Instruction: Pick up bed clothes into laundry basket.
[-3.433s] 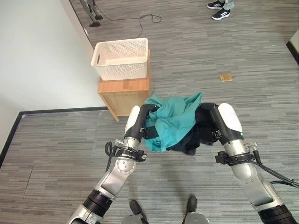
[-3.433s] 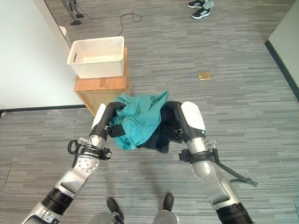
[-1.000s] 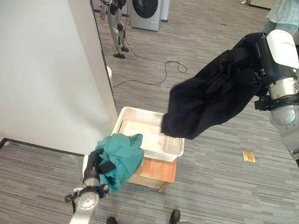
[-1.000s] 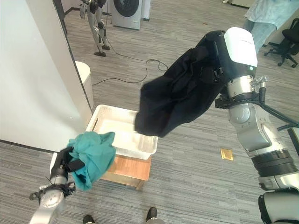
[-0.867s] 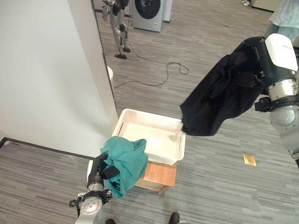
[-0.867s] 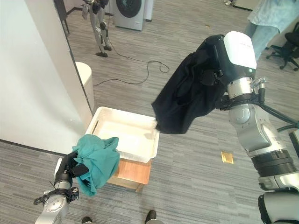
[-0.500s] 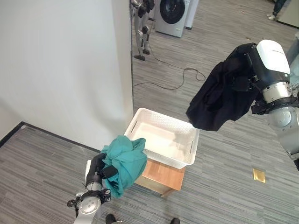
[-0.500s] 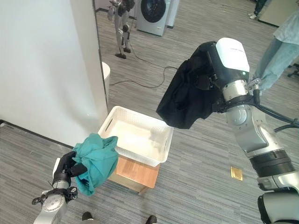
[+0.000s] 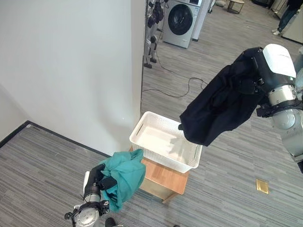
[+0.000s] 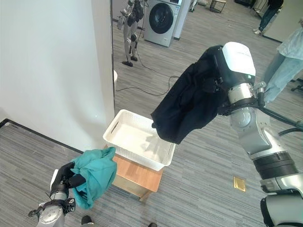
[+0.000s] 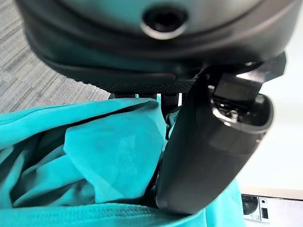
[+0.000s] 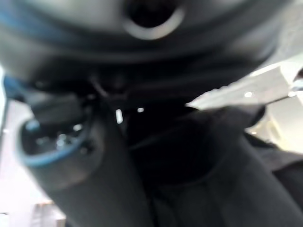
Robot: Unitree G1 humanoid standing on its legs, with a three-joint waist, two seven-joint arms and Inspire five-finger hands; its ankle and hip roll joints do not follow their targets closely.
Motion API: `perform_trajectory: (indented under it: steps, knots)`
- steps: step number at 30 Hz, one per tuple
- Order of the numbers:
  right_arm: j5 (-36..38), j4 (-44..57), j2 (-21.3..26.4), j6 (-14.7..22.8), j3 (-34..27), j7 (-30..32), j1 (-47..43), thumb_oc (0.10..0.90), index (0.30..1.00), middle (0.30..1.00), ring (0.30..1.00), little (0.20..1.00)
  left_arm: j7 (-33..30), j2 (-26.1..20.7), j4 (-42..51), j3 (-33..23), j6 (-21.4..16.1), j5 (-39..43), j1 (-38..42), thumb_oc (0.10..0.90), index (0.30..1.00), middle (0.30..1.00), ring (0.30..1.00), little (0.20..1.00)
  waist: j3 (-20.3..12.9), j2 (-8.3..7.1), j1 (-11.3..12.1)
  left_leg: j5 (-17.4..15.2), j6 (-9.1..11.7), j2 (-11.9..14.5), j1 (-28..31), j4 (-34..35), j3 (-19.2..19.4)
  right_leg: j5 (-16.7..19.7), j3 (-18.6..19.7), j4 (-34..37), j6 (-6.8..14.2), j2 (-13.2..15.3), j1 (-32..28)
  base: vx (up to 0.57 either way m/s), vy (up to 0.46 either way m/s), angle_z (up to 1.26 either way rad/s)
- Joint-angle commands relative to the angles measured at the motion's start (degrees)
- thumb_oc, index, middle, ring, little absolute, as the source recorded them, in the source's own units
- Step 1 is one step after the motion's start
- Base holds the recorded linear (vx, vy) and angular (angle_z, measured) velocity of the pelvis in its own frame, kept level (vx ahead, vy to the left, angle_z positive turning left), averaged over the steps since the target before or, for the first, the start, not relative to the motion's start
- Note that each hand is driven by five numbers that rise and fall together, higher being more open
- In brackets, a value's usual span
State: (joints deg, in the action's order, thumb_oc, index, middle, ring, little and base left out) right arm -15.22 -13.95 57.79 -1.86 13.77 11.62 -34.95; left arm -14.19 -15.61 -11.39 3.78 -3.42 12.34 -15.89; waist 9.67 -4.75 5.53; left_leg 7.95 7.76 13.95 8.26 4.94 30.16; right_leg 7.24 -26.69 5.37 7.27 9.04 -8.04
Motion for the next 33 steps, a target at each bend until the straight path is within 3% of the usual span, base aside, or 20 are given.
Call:
perform_trajectory:
  steps: [1, 8, 15, 27, 28, 29, 33]
  knots:
    - [-1.0, -1.5, 0.9, 1.0, -1.3, 4.0, -11.3, 0.400, 0.300, 0.300, 0.300, 0.300, 1.0, -2.2, 5.8, 2.5, -5.6, 0.6, 4.8, 0.400, 0.300, 0.300, 0.300, 0.300, -2.1, -1.24, 1.8, -8.5, -0.4, 0.0, -1.5, 0.1, -0.4, -9.8, -3.8, -0.4, 1.0, 2.0, -4.0, 0.00, 0.000, 0.00]
    - [-1.5, -2.3, -2.2, 1.4, 0.5, 3.2, -11.1, 0.400, 0.300, 0.300, 0.300, 0.300, 0.9, -2.1, 4.7, 2.6, -5.4, 0.6, 4.8, 0.400, 0.300, 0.300, 0.300, 0.300, -1.5, -1.61, 3.0, -8.4, -0.2, 0.3, -1.9, 0.1, -0.8, -9.9, -4.0, -0.4, 0.9, 1.9, -3.9, 0.00, -0.007, 0.05]
    - [-2.8, -2.6, -8.2, 1.2, 3.5, 1.5, -10.4, 0.400, 0.300, 0.300, 0.300, 0.300, 0.2, -2.7, 3.5, 1.6, -5.2, 0.4, 4.9, 0.400, 0.300, 0.300, 0.300, 0.300, -0.8, -1.27, 4.5, -7.9, 0.0, 0.4, -2.5, 0.1, -1.5, -10.2, -4.4, -0.4, 0.6, 1.6, -3.9, 0.00, -0.011, 0.02]
    - [-3.8, -13.1, -14.1, -0.4, 7.7, -0.5, -11.4, 0.400, 0.300, 0.300, 0.300, 0.300, 0.2, -4.2, 3.7, 2.6, -4.9, 0.4, 6.7, 0.400, 0.300, 0.300, 0.300, 0.300, 1.9, -0.65, 6.4, -6.5, 0.5, 1.0, -5.2, 0.1, -2.6, -10.2, -5.0, -0.4, 0.4, 1.2, -2.4, -0.02, -0.021, 0.05]
    - [-3.2, -17.4, -15.1, -1.3, 7.6, -0.6, -11.5, 0.729, 0.794, 0.794, 0.794, 0.794, 0.4, -4.6, 3.9, 2.9, -4.9, 0.6, 7.1, 0.400, 0.300, 0.300, 0.300, 0.300, 3.0, -0.35, 6.8, -6.1, 0.8, 1.3, -6.1, 0.1, -3.0, -10.2, -5.2, -0.4, 0.5, 1.1, -1.7, -0.08, -0.031, 0.07]
    - [-2.8, -19.9, -15.4, -1.7, 7.6, -0.9, -11.8, 0.800, 0.900, 0.900, 0.900, 0.900, 0.6, -4.9, 3.9, 2.9, -4.9, 0.8, 7.2, 0.400, 0.300, 0.300, 0.300, 0.300, 3.5, -0.14, 7.0, -5.8, 0.9, 1.5, -6.5, 0.1, -3.1, -10.2, -5.3, -0.4, 0.5, 1.1, -1.4, -0.11, -0.038, 0.10]
    - [-2.6, -26.5, -15.3, -2.3, 7.5, -1.8, -12.4, 0.800, 0.900, 0.900, 0.900, 0.900, 0.9, -5.7, 3.6, 2.6, -4.7, 1.0, 8.1, 0.400, 0.300, 0.300, 0.300, 0.300, 5.0, 0.50, 7.3, -5.4, 1.6, 2.2, -7.7, 0.1, -3.5, -10.5, -5.6, -0.4, 0.7, 1.0, -0.5, -0.06, -0.015, 0.15]
